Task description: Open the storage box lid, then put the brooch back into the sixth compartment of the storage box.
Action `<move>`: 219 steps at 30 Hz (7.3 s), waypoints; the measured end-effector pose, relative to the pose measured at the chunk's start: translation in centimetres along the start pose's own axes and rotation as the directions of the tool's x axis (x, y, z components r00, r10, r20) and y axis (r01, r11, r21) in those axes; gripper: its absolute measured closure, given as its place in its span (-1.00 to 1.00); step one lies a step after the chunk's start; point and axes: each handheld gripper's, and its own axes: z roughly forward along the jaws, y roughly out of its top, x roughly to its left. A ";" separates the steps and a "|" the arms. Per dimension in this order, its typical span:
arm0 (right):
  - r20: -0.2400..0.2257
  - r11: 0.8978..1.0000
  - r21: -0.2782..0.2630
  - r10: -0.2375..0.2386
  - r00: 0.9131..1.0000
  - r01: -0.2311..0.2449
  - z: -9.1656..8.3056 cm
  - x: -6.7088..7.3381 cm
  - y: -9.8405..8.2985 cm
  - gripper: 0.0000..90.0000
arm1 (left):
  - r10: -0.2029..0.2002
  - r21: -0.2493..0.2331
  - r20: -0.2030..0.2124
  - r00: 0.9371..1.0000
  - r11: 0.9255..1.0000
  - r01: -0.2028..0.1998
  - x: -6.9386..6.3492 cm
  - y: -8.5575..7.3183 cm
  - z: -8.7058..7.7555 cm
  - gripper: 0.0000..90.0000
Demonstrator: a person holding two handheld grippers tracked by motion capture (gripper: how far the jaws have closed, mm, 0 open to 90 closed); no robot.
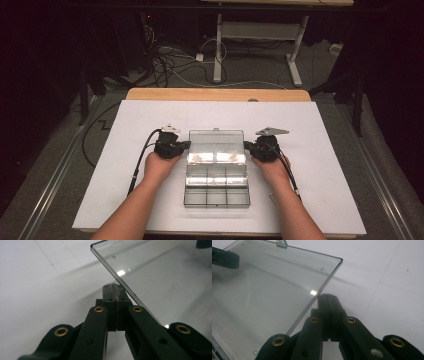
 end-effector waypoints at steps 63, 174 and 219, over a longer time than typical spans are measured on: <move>0.012 0.992 -0.097 -0.075 0.997 0.076 -11.1 1.9 -8.7 -1.00 | 0.154 -0.144 -0.073 0.985 0.976 -0.163 -2.7 -10.9 -9.2 -1.00; -0.048 0.997 -0.018 -0.070 0.996 0.069 -14.4 4.0 -11.9 0.78 | 0.187 -0.144 -0.002 0.982 0.972 -0.185 -2.5 -11.1 -9.2 -0.99; -0.100 0.992 -0.076 -0.106 0.989 0.099 -14.2 6.1 -9.0 0.78 | 0.189 -0.145 0.006 0.982 0.972 -0.186 -2.5 -11.1 -9.2 -0.99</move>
